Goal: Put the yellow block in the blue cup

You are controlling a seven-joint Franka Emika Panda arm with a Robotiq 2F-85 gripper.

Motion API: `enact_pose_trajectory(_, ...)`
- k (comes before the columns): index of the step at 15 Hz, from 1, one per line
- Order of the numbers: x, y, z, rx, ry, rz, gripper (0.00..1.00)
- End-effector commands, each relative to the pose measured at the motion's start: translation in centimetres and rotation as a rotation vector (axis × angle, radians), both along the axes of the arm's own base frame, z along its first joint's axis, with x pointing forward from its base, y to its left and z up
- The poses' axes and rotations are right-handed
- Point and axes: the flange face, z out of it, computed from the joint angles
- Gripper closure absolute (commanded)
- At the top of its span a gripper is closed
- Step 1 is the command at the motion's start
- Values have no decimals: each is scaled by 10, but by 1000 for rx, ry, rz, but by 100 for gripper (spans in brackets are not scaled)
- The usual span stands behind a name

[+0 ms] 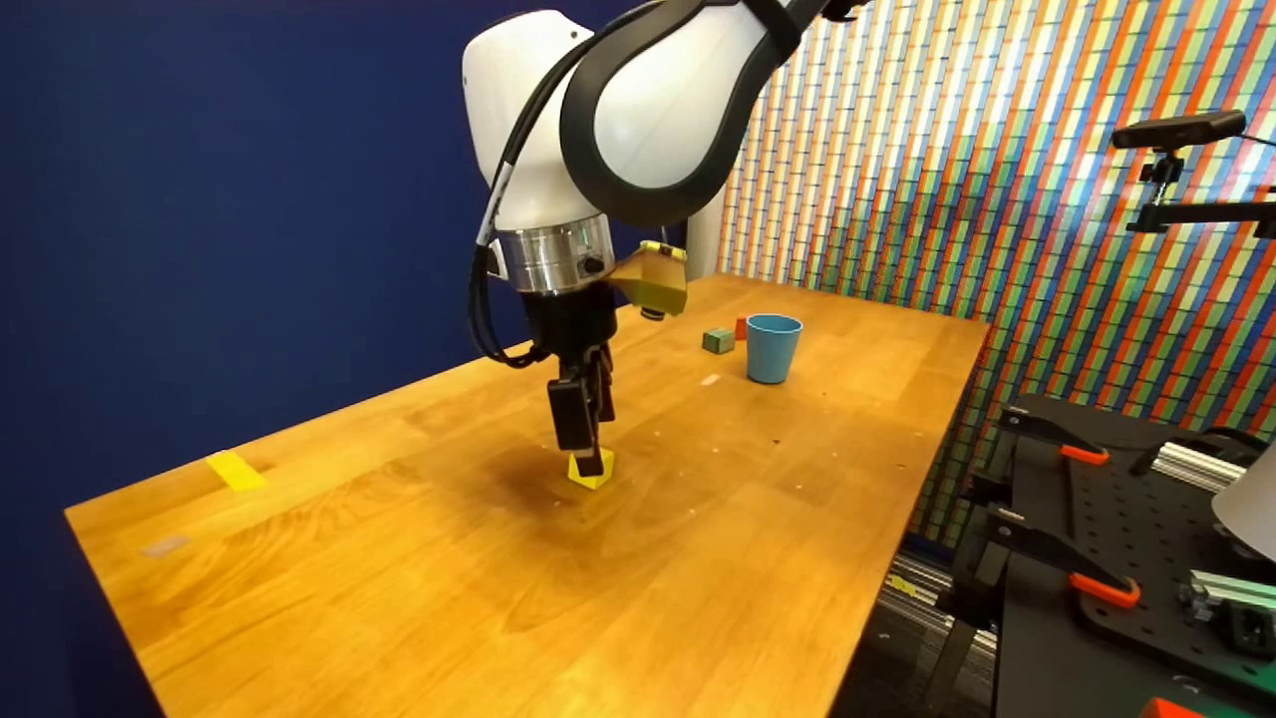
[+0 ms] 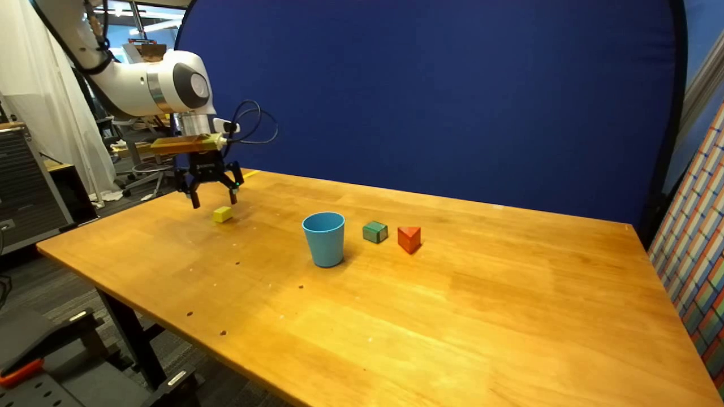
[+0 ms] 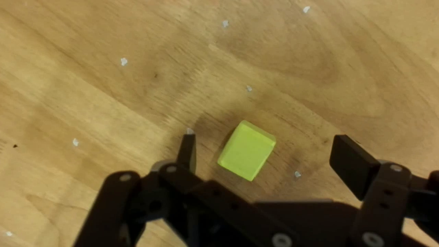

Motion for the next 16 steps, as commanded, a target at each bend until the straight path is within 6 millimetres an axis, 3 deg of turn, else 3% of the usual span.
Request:
enact_pose_trajectory(1,19,4,-12,-20,3,15,0)
enact_pose_trajectory(2,22,3,-16,-20,8,15,0)
enact_pose_trajectory(3,24,3,-20,-21,8,14,25)
enact_pose_trajectory(4,25,3,-22,-19,13,13,25)
enact_pose_trajectory(8,15,-11,-19,-64,31,-14,58)
enact_pose_trajectory(12,4,-70,31,-111,-7,-150,89)
enact_pose_trajectory(16,1,-125,92,-129,-90,-287,85)
